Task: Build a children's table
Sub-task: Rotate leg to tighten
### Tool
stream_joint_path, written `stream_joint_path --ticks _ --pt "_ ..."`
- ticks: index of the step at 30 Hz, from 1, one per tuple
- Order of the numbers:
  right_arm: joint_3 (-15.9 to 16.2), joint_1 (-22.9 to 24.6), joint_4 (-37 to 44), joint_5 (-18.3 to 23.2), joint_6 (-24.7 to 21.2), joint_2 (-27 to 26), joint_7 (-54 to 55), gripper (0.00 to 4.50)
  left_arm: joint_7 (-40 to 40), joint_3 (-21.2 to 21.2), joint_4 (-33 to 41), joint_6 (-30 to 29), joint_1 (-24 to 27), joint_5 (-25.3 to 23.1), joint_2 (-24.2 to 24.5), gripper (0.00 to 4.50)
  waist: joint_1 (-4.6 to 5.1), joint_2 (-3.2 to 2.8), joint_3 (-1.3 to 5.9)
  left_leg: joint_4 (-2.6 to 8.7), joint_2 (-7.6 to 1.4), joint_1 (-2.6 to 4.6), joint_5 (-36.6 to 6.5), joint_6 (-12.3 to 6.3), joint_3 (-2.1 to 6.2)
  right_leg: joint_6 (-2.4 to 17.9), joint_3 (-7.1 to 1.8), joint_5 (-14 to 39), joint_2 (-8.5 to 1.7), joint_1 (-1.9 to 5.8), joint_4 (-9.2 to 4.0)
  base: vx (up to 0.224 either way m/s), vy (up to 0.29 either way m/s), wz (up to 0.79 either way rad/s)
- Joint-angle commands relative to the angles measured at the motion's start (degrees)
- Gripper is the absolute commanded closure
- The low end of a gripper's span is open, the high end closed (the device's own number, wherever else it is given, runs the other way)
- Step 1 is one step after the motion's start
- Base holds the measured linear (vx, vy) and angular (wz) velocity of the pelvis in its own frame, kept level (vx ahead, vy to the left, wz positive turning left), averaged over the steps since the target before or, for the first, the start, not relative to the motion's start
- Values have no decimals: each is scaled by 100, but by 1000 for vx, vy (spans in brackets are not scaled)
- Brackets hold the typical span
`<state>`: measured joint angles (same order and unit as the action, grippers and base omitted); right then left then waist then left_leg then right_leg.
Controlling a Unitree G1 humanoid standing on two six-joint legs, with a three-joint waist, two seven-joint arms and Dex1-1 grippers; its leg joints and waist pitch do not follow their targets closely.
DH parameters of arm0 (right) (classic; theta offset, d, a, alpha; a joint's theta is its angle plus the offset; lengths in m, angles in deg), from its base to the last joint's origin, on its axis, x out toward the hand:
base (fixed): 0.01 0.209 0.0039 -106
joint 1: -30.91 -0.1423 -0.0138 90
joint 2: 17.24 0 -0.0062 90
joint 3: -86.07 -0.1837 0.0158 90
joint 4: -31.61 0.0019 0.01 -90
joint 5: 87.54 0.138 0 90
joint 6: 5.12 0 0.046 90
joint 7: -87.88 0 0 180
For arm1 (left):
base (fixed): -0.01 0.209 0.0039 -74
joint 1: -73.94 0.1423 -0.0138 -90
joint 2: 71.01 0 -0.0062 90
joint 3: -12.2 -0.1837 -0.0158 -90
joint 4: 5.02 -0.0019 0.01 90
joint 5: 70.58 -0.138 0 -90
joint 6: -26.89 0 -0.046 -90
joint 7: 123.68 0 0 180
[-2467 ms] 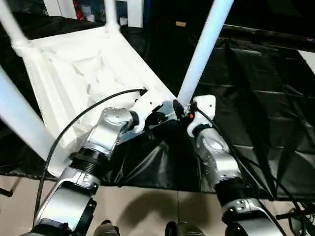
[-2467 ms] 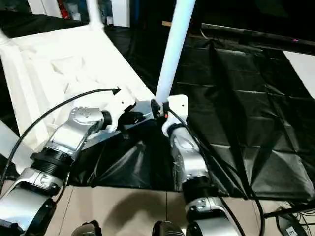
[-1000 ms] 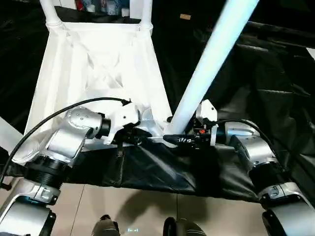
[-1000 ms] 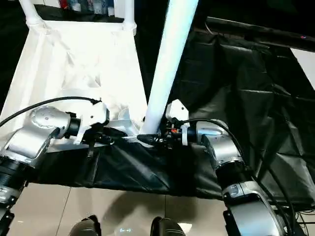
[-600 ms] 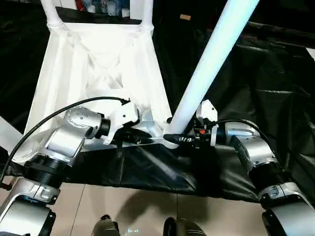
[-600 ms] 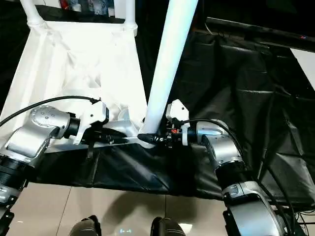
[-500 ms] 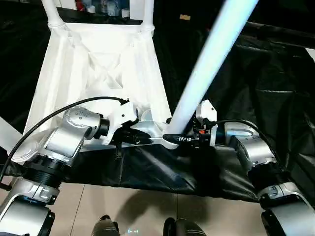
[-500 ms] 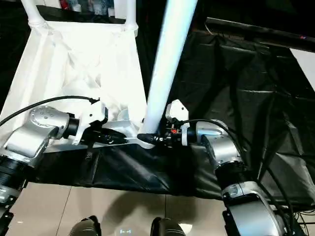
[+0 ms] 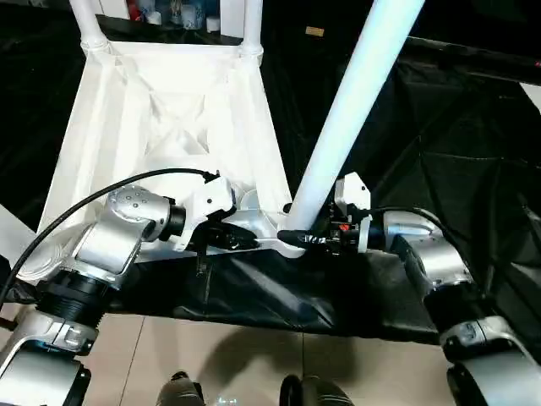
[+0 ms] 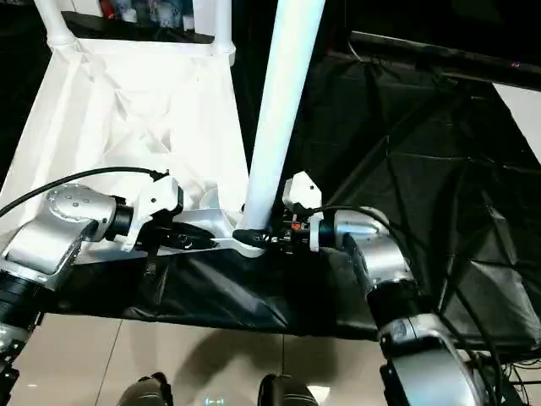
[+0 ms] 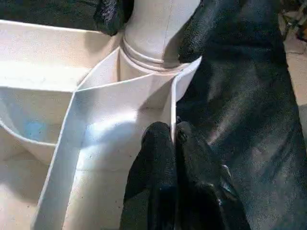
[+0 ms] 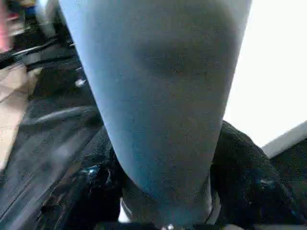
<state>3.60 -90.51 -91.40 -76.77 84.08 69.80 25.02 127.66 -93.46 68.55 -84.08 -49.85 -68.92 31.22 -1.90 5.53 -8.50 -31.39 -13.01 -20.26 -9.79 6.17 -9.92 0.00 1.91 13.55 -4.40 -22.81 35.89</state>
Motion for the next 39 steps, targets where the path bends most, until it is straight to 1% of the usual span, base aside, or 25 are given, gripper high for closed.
stream_joint_path --ticks 1,2,3,4,5,6,7,8,10,12,14,16,18,21,22,24,25,26,27,29,31,33,35,36,39 --pt "144 307 -322 -317 -373 -298 815 223 -665 -273 -392 -422 207 -223 -427 450 4 -34 160 363 -25 24 -939 -295 -72 1512 -208 772 -268 197 -480 0 0 0" --pt "30 357 -385 -314 -439 -481 1256 223 -845 -257 -403 -514 180 -215 -595 450 -6 -51 117 419 -35 41 -1357 -80 -48 1291 -228 1689 -300 158 -565 -58 6 -1" --pt "-55 380 -444 -314 -479 -619 1588 223 -977 -253 -411 -564 159 -216 -723 450 -8 -43 115 419 -24 62 -1574 -23 -44 1181 -238 2119 -311 138 -610 -58 6 -1" --pt "-202 382 -594 -322 -508 -882 2209 223 -1200 -243 -436 -619 120 -231 -923 450 -9 -27 115 442 -24 74 -1837 69 1 944 -251 2797 -342 109 -668 -61 2 -3" --pt "-225 382 -620 -324 -512 -926 2311 224 -1236 -241 -441 -627 114 -234 -955 450 4 -25 114 462 -19 52 -1878 112 22 824 -257 3024 -349 111 -685 -61 9 -13" --pt "-342 364 -758 -345 -511 -1197 2901 224 -1460 -254 -490 -664 50 -243 -1211 450 23 -25 117 514 -6 6 -1898 172 75 618 -233 3304 -350 139 -714 -61 9 -13" --pt "-433 328 -875 -361 -488 -1455 3413 224 -1683 -268 -558 -678 -21 -261 -1453 450 46 -27 146 536 -4 24 -1857 236 80 514 -223 3227 -339 123 -733 -58 26 -18" --pt "-472 286 -942 -359 -449 -1615 3668 224 -1813 -279 -616 -666 -70 -284 -1583 450 34 -73 151 544 3 49 -1892 259 92 496 -216 3169 -337 104 -736 -52 39 -15" --pt "-542 75 -1129 -364 -277 -2066 4335 224 -2136 -311 -825 -540 -217 -386 -1855 450 69 -56 144 569 12 50 -2087 280 88 432 -199 2943 -295 69 -758 -26 19 -8" --pt "-558 16 -1144 -372 -242 -2159 4471 224 -2178 -308 -860 -529 -245 -416 -1892 450 60 -51 132 565 28 91 -2371 247 93 326 -220 3122 -291 4 -794 0 0 0" --pt "-535 -97 -1118 -379 -11 -2259 4396 224 -2169 -331 -886 -451 -285 -496 -1868 450 61 -40 162 572 30 56 -2390 191 114 258 -255 2993 -287 20 -783 0 0 0" --pt "-541 -101 -971 -439 159 -2218 4325 168 -2084 -328 -870 -384 -273 -540 -1759 450 58 -58 197 565 24 23 -2122 114 92 367 -268 2277 -252 18 -727 0 0 0" --pt "-602 -78 -892 -404 166 -2166 4274 154 -2038 -327 -873 -329 -261 -558 -1700 450 55 -53 187 557 31 16 -1968 79 55 497 -268 1718 -214 23 -688 0 0 0" --pt "-645 170 -350 -322 226 -1687 3704 128 -1918 -334 -982 -33 -205 -635 -1556 450 27 31 223 513 17 23 -1827 -120 2 529 -290 1657 -229 43 -697 0 0 0" --pt "-644 262 -157 -292 208 -1552 3561 116 -1916 -321 -1004 -17 -199 -637 -1550 450 6 15 214 509 12 49 -1854 -176 -21 551 -300 1836 -238 -2 -727 0 0 0" --pt "-639 313 -53 -274 208 -1474 3507 106 -1925 -314 -1029 -12 -201 -634 -1551 450 -11 7 213 496 -3 71 -1902 -202 -36 568 -311 1978 -248 -32 -749 0 0 0" --pt "-744 683 709 79 -79 -967 2979 106 -1935 -294 -1096 78 -193 -643 -1539 450 -38 67 275 465 -2 53 -1591 -284 -53 614 -308 1785 -248 24 -723 0 0 0" --pt "-792 807 963 208 -185 -795 2803 106 -1941 -287 -1118 111 -190 -647 -1537 450 -106 53 277 409 -12 100 -1274 -438 -105 660 -320 1262 -225 -1 -693 51 -41 18" --pt "-843 900 1149 324 -275 -651 2643 106 -1934 -284 -1138 138 -186 -646 -1535 450 -118 53 274 400 -6 80 -1120 -513 -120 717 -321 1023 -219 17 -675 51 -41 18" --pt "-1038 1157 1706 760 -625 -278 2204 106 -1955 -251 -1164 233 -158 -640 -1541 450 -162 82 328 348 10 7 -538 -667 -146 880 -292 275 -192 109 -568 59 -17 11" --pt "-1226 1416 2232 1162 -1001 106 1771 106 -1948 -236 -1106 355 -88 -621 -1542 450 -182 98 360 333 13 -34 -371 -707 -137 939 -266 13 -189 157 -527 39 0 3" --pt "-1262 1582 2502 1275 -1145 348 1507 106 -1909 -223 -1052 462 -33 -580 -1548 450 -168 110 393 307 10 -54 -282 -725 -133 1001 -248 -186 -186 159 -485 0 0 0" --pt "-1305 1738 2710 1392 -1308 571 1253 106 -1960 -186 -1034 580 12 -564 -1569 450 -172 110 421 279 3 -24 -255 -775 -151 1080 -247 -360 -180 149 -469 0 0 0" --pt "-1332 1846 2890 1522 -1503 700 1108 106 -1951 -172 -972 721 62 -538 -1583 450 -175 141 438 276 -4 -31 -271 -786 -150 1116 -240 -316 -197 165 -467 0 0 0" --pt "-1222 1987 3126 1669 -1746 889 933 106 -1952 -104 -855 844 116 -443 -1614 450 -187 162 455 268 -7 -36 -303 -763 -147 1115 -238 -193 -207 177 -472 0 0 0"
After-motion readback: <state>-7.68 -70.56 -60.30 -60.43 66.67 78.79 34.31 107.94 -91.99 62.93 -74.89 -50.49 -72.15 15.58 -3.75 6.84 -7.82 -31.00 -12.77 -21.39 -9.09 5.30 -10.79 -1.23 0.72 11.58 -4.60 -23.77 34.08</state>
